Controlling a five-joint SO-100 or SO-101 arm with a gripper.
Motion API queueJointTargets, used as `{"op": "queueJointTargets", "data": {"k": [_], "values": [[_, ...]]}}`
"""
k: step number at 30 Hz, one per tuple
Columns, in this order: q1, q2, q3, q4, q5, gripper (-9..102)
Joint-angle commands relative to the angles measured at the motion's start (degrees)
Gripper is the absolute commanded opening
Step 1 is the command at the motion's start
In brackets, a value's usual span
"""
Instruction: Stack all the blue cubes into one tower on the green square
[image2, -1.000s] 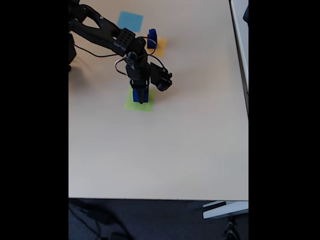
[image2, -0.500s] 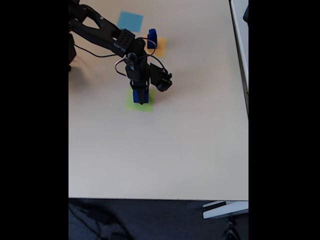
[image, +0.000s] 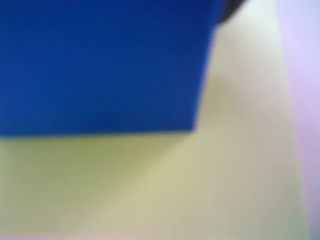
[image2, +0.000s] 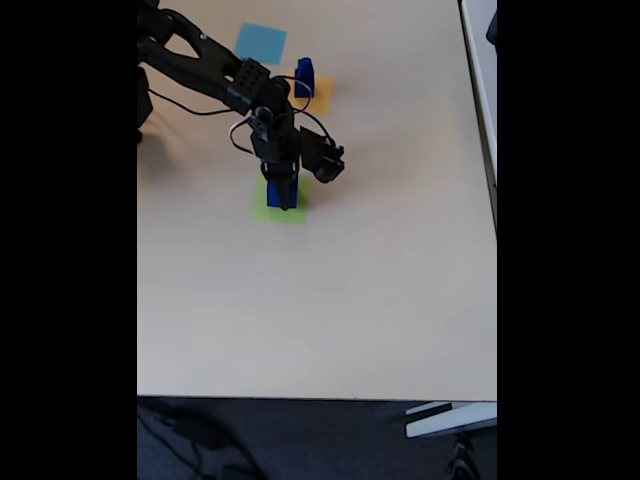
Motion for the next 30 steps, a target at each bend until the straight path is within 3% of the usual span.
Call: {"op": "queueJointTargets", "data": {"k": [1, 18, 30], "values": [[0.62, 2.46, -0.09, -1.05, -0.79, 35], [-1.58, 7.47, -2.9, -3.16, -7.38, 52], [-5.89, 19.25, -10.28, 3.16, -9.93, 52]]}}
